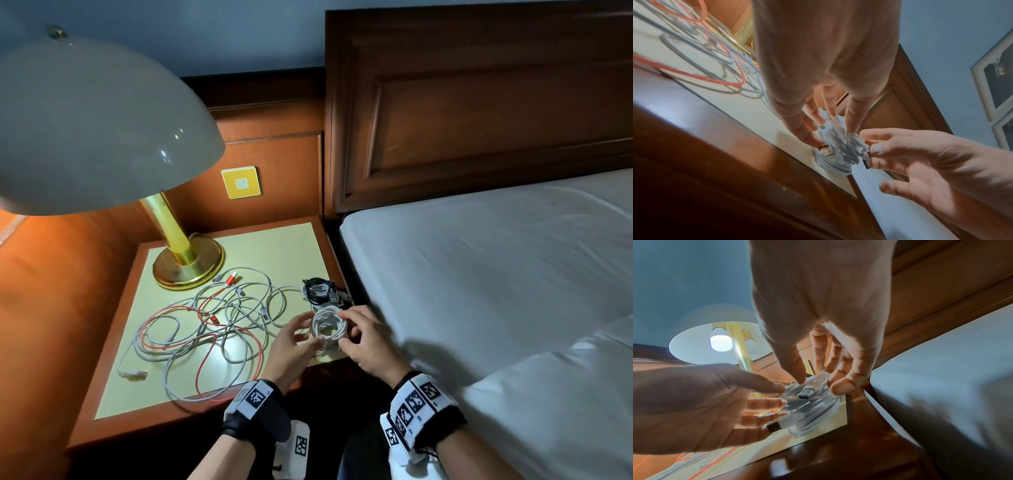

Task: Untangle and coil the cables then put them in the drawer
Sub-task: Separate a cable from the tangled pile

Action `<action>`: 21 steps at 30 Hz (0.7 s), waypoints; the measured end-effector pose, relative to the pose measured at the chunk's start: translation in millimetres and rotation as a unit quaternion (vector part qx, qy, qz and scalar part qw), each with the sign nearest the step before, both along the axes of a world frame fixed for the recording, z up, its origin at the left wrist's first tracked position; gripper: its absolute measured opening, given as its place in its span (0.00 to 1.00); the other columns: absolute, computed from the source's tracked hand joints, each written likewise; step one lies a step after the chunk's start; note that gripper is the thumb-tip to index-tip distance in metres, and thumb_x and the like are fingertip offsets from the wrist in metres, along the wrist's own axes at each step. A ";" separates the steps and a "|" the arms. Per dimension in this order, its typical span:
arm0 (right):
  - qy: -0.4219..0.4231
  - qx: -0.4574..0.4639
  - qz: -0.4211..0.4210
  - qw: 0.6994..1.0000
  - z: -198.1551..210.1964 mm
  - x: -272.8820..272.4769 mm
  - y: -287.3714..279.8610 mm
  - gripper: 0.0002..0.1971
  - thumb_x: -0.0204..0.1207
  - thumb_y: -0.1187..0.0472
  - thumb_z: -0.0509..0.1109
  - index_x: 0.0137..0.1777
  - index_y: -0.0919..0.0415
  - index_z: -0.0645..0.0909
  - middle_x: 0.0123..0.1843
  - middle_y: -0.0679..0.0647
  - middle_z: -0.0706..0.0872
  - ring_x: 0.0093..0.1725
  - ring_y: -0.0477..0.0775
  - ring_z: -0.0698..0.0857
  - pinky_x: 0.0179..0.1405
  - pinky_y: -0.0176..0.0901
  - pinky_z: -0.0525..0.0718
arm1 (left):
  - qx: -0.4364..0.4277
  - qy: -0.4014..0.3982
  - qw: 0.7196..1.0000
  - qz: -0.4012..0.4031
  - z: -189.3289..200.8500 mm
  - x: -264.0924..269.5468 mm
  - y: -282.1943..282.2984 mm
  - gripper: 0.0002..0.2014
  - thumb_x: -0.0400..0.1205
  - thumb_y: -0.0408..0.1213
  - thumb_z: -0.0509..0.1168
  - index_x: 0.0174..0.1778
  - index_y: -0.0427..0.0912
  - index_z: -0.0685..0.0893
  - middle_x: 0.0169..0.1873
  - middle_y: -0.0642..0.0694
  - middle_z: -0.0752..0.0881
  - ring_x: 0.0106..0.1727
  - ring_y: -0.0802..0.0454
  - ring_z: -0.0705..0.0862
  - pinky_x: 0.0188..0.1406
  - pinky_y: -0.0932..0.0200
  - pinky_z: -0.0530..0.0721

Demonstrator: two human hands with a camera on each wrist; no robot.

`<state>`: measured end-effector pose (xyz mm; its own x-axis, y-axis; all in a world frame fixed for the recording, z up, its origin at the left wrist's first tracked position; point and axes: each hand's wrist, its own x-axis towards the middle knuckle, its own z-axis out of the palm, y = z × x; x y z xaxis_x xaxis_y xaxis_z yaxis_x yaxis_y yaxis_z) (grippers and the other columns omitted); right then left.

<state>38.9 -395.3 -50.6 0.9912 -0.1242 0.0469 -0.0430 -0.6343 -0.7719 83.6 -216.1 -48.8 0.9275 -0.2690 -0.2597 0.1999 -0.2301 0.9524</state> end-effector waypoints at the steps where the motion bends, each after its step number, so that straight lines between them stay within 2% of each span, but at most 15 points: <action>1: -0.003 0.000 0.000 1.000 -0.2 -0.2 0.1 0.23 0.74 0.67 0.74 0.71 0.60 0.83 0.63 0.46 0.78 0.44 0.43 0.80 0.47 0.15 0.71 | -0.010 0.003 1.000 0.005 2.2 -1.9 0.2 0.26 0.66 0.41 0.77 0.61 0.60 0.87 0.57 0.49 0.89 0.56 0.48 0.90 0.56 0.41 0.91; 5: -0.014 0.004 -0.003 1.000 -0.3 0.5 1.3 0.22 0.74 0.68 0.74 0.69 0.59 0.84 0.63 0.46 0.79 0.43 0.40 0.81 0.46 0.16 0.73 | -0.003 0.008 1.000 0.014 3.9 -4.1 2.2 0.20 0.74 0.30 0.75 0.58 0.56 0.86 0.56 0.45 0.89 0.53 0.45 0.91 0.54 0.47 0.92; 10: -0.011 0.005 0.002 1.000 -2.5 0.1 0.6 0.20 0.75 0.68 0.75 0.68 0.60 0.85 0.62 0.46 0.79 0.48 0.42 0.81 0.50 0.14 0.70 | 0.012 0.004 1.000 0.006 5.0 -7.2 3.4 0.22 0.68 0.44 0.74 0.60 0.56 0.86 0.55 0.46 0.88 0.54 0.48 0.91 0.56 0.43 0.91; 14: -0.014 0.018 -0.010 1.000 -3.9 -0.2 -1.2 0.21 0.74 0.67 0.75 0.67 0.55 0.85 0.62 0.45 0.80 0.46 0.44 0.82 0.49 0.16 0.73 | 0.025 -0.003 1.000 0.009 5.7 -8.1 3.7 0.18 0.79 0.37 0.75 0.65 0.51 0.83 0.57 0.47 0.86 0.54 0.49 0.90 0.50 0.52 0.92; 15: -0.011 0.022 -0.011 1.000 -4.9 -0.4 -1.7 0.22 0.74 0.67 0.75 0.68 0.53 0.84 0.63 0.45 0.80 0.47 0.44 0.83 0.49 0.18 0.75 | 0.026 -0.003 1.000 0.011 5.2 -8.4 4.4 0.18 0.80 0.35 0.74 0.66 0.49 0.83 0.58 0.48 0.85 0.54 0.50 0.90 0.48 0.55 0.91; 17: -0.009 0.026 -0.011 1.000 -5.8 -0.7 -2.4 0.23 0.74 0.65 0.75 0.68 0.51 0.84 0.62 0.44 0.79 0.47 0.45 0.84 0.50 0.22 0.79 | 0.032 -0.007 0.999 0.012 4.7 -9.8 6.1 0.20 0.81 0.36 0.74 0.69 0.48 0.82 0.59 0.49 0.84 0.54 0.51 0.90 0.49 0.53 0.92; 21: 0.000 0.023 -0.020 1.000 -4.2 -1.6 -3.7 0.24 0.74 0.63 0.75 0.71 0.51 0.81 0.61 0.42 0.78 0.47 0.45 0.85 0.54 0.39 0.86 | 0.042 -0.019 0.999 0.008 7.2 -16.0 14.1 0.26 0.72 0.50 0.72 0.68 0.52 0.82 0.60 0.51 0.84 0.55 0.51 0.89 0.55 0.44 0.91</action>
<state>37.3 -398.9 -54.8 0.9853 -0.1663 0.0403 -0.0679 -0.5957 -0.8003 67.5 -201.9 -41.6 0.9414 -0.2328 -0.2442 0.1675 -0.3058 0.9372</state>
